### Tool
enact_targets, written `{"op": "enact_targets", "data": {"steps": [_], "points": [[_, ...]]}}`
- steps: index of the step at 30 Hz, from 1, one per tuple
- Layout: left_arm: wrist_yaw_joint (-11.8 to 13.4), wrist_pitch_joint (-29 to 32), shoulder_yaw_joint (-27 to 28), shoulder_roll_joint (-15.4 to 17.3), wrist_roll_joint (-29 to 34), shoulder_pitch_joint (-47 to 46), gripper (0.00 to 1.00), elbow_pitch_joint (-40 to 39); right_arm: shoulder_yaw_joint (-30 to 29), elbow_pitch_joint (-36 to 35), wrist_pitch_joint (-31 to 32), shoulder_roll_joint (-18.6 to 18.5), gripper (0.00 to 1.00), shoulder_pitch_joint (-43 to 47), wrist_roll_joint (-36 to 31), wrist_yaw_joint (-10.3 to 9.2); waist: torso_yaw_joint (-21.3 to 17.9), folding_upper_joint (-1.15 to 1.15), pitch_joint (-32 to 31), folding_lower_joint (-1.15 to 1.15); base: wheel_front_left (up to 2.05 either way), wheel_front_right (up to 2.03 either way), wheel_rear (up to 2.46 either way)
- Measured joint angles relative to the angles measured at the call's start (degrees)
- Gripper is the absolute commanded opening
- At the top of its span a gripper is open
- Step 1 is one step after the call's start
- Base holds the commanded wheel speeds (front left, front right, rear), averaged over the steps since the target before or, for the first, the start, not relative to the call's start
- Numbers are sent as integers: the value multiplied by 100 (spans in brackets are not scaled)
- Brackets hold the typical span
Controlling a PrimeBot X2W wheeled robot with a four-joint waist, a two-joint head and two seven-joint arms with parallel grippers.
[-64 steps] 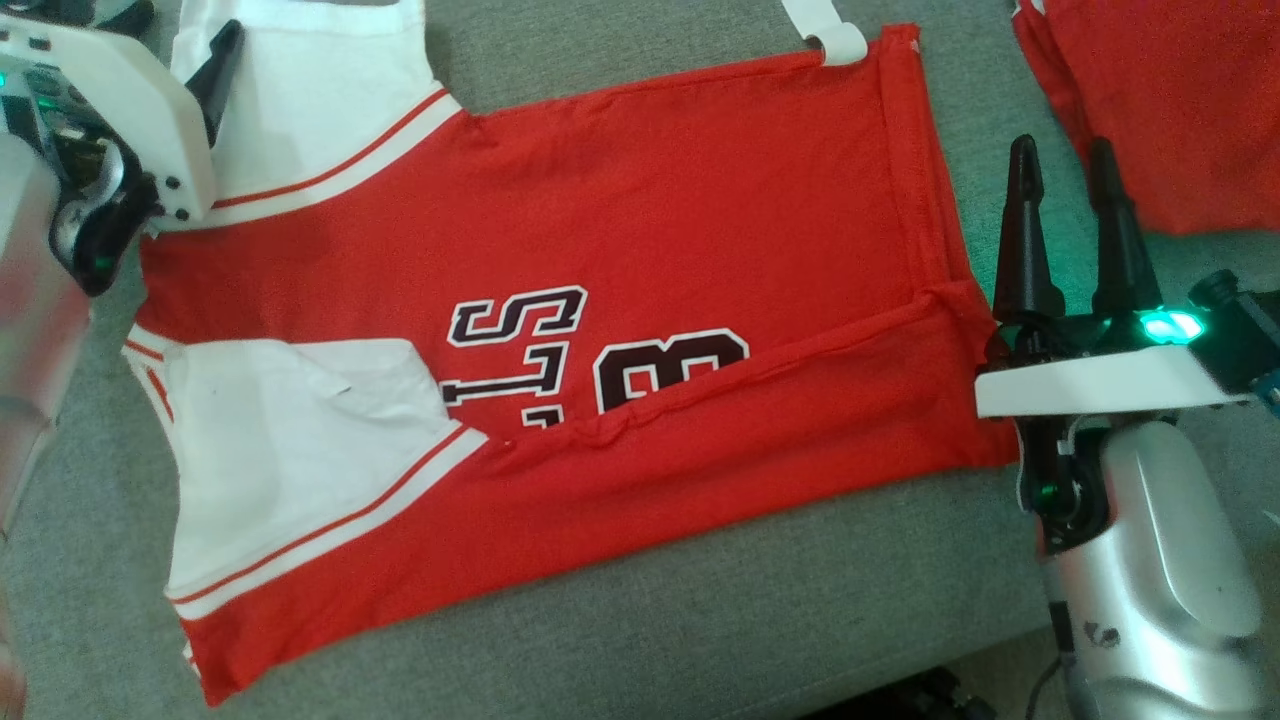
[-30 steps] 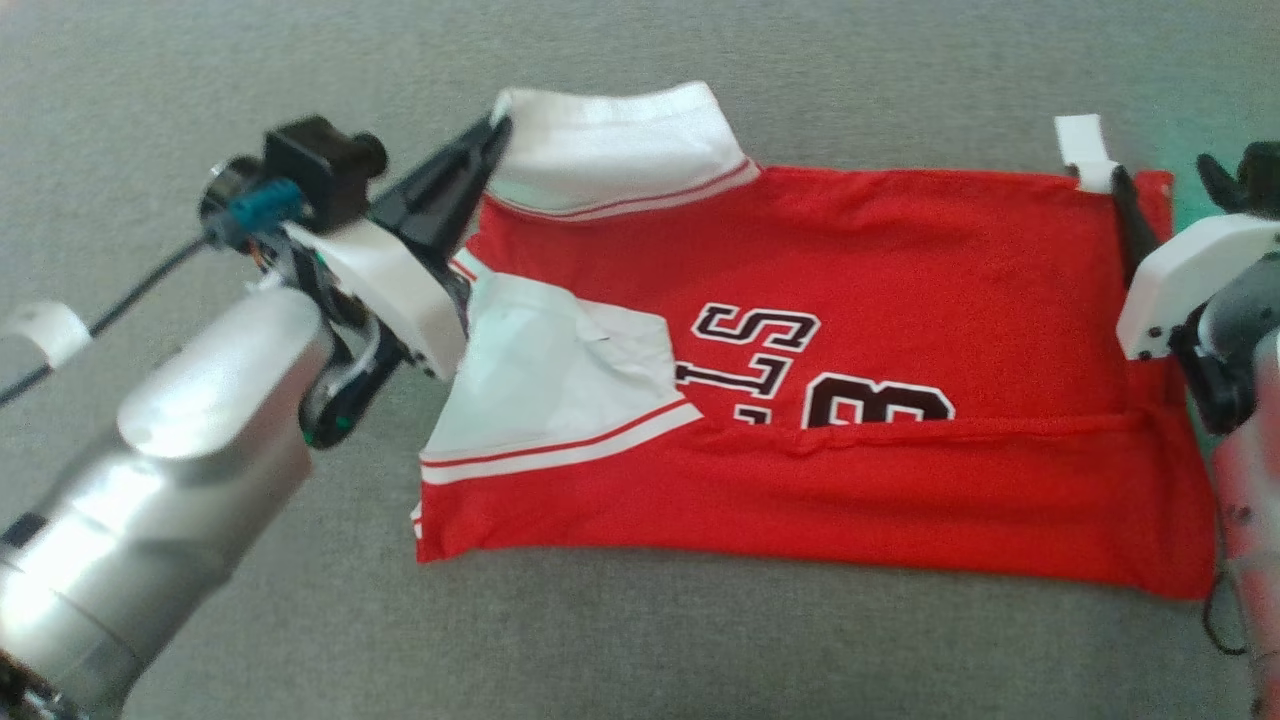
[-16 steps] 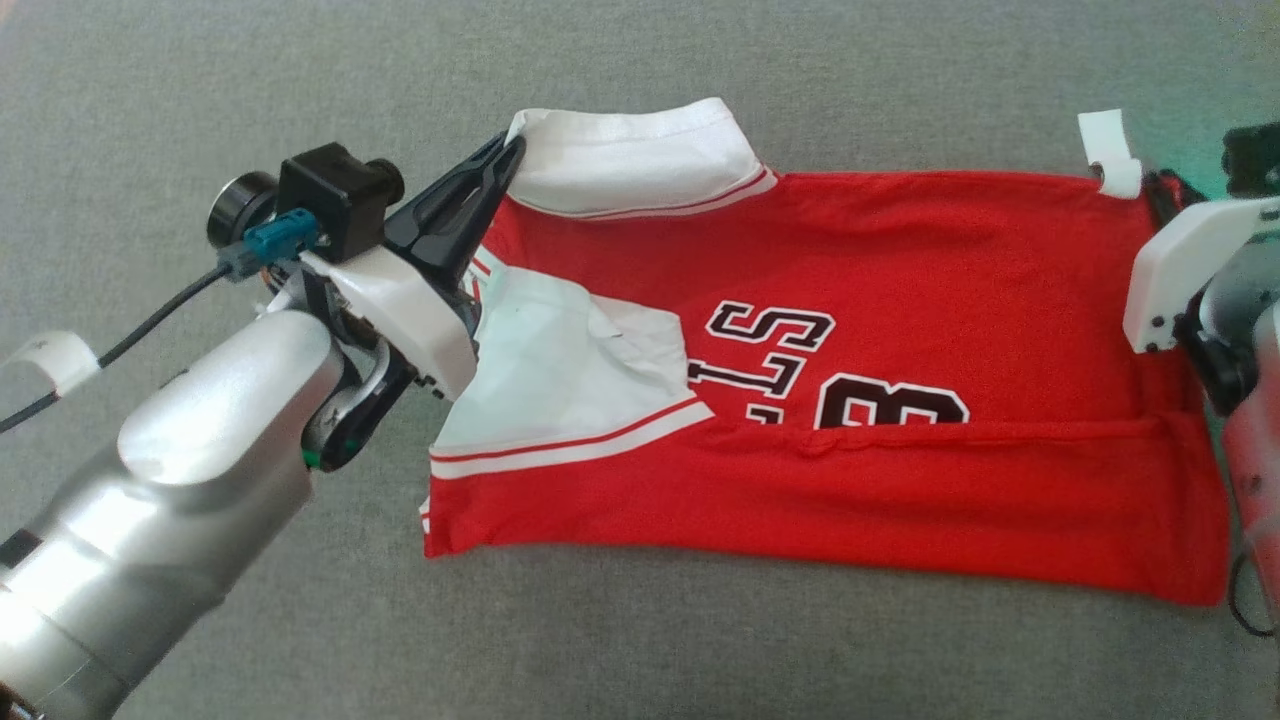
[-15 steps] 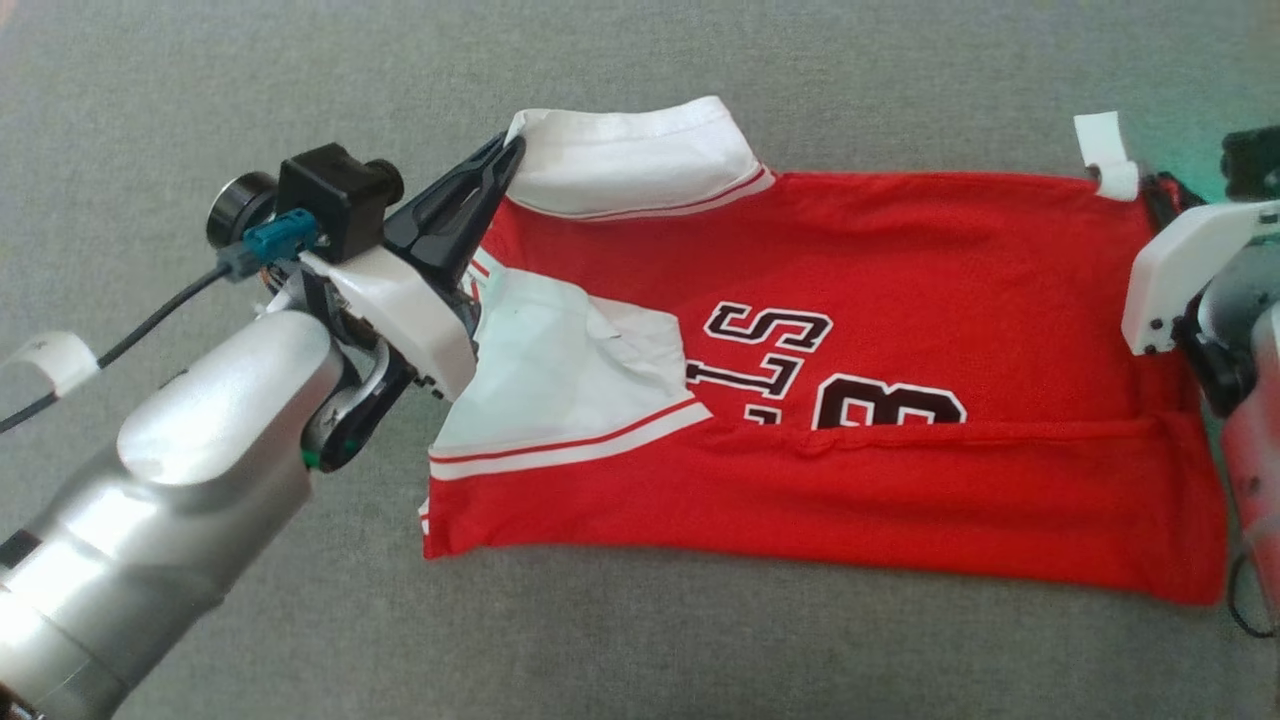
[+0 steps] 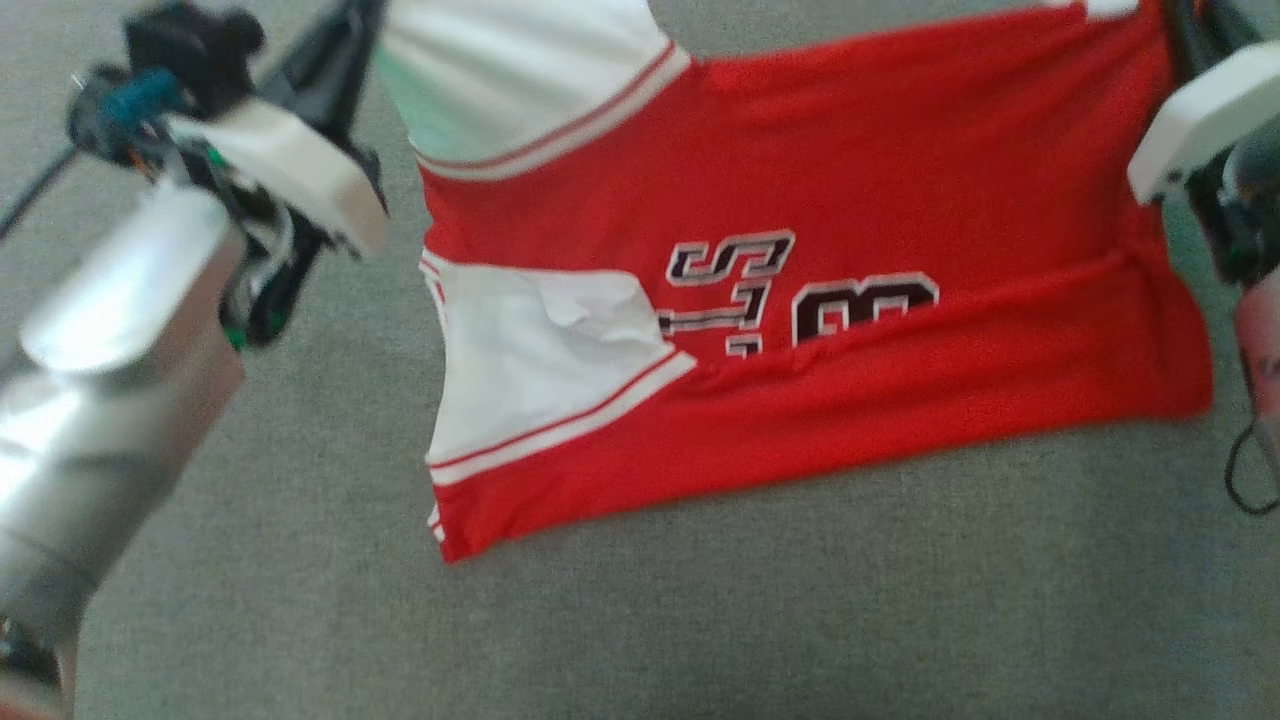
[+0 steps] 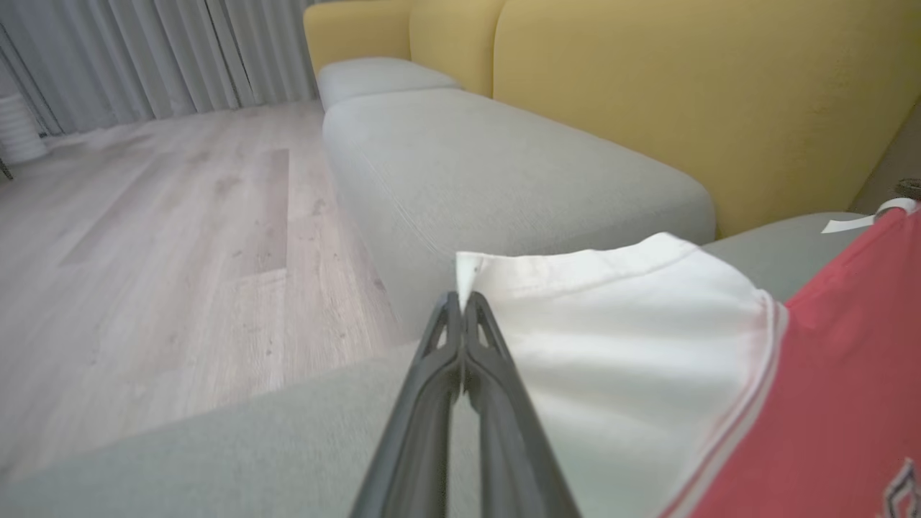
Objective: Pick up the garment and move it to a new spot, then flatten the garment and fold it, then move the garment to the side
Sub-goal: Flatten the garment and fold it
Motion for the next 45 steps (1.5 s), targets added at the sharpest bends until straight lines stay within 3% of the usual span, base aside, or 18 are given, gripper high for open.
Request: {"op": "enact_targets", "data": {"steps": [10,13,20,27,37,45], "points": [[-101,-625,207,-660,203,-829,0,1256,56,260,-344,-25,0,-393,298,0,-19,0,165,1,0,0,0],[-248,-709,205,-818,243,-872,0,1527,91,350,-403,-59,0,-391,394,0,21,0,147,0,0,0,0],[-467,-805,156,-937,332,-537,0,1757,413,385,-426,-300,0,43,888,0,142,0,-75,0,0,0,0],[-606,-668,-225,-749,319,508,0,1415,905,32,-207,-687,0,884,1650,0,289,0,-491,-2,0,0,0],[-645,556,-984,-37,170,1712,0,-65,1549,-463,511,-1333,0,2033,2415,0,484,0,-1020,-2,0,0,0],[-265,1077,-1220,311,149,2012,0,-895,1958,-677,851,-1638,0,2284,2548,0,475,0,-1095,-1,0,0,0]]}}
